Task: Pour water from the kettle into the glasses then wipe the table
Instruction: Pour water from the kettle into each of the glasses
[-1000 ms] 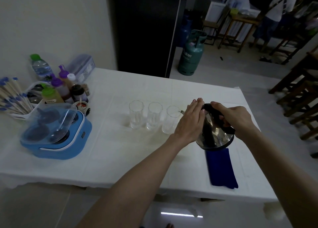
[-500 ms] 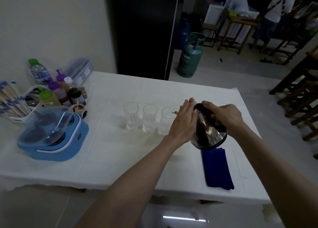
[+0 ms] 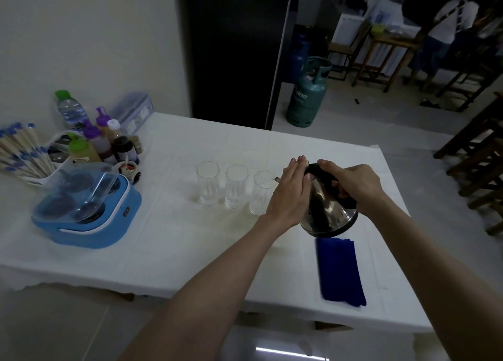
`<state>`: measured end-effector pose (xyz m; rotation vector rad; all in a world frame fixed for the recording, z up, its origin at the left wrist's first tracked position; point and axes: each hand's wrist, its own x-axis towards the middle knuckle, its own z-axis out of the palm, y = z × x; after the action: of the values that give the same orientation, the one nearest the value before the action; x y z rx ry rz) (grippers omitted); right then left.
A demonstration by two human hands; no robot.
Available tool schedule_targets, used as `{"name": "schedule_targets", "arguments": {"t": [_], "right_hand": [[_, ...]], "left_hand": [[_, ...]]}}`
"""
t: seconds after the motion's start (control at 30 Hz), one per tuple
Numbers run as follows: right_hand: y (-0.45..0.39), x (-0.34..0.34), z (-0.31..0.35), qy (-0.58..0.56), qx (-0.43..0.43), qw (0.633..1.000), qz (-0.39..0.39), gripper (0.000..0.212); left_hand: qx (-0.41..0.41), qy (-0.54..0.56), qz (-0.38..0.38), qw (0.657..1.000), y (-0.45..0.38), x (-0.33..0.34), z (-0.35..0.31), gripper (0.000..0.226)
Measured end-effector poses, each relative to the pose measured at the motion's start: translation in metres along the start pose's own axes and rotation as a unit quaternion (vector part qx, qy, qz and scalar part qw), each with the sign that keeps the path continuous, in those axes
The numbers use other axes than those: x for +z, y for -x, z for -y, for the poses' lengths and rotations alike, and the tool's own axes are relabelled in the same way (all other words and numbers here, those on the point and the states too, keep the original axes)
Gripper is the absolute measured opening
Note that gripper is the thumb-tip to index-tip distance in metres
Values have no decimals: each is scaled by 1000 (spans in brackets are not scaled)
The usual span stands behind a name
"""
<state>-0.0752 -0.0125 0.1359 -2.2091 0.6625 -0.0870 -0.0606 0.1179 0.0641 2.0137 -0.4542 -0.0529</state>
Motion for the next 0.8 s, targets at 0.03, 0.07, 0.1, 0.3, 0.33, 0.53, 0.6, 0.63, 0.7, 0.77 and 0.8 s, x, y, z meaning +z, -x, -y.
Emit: {"name": "schedule_targets", "arguments": {"t": [0.03,0.07,0.1,0.3,0.33,0.53,0.6,0.63,0.7,0.77,0.8], "right_hand": [[0,0,0,-2,-2,1000,1,51],[0,-1,1,-4,-3,1000,2,51],[0,-1,1,-4,-4,1000,3,50],[-3,-2,2,2,-4,1000,1,52],[-4,-2,2,2,-3,1000,0,53],[-5,-1,4,2,-6,1000,1,51],[-5,-1,4,5,-8,1000,1,51],[-5,-1,5,6,-8,1000,1,51],[-5,-1,6,7,-6,1000,0,52],[-5,-1,7,5,-2,1000,-3,53],[-5,0,7,5,0,1000,-4,53]], "left_hand": [[0,-2,-2,1000,0,0,0,50],[1,-3,-4,1000,-1,0,0,50],[1,-5,-5,1000,-1,0,0,50],[0,-14,-7,1000,-2,0,-2,50],[0,-14,-7,1000,-2,0,-2,50],[-2,-13,-8,1000,-3,-1,-2,50],[-2,-14,-8,1000,-3,-2,-2,50],[-3,-13,-8,1000,-4,-3,-2,50],[-4,-8,-8,1000,-4,-4,-3,50],[-4,-8,-8,1000,-3,-5,-4,50],[-4,-9,-7,1000,-3,-6,-5,50]]}}
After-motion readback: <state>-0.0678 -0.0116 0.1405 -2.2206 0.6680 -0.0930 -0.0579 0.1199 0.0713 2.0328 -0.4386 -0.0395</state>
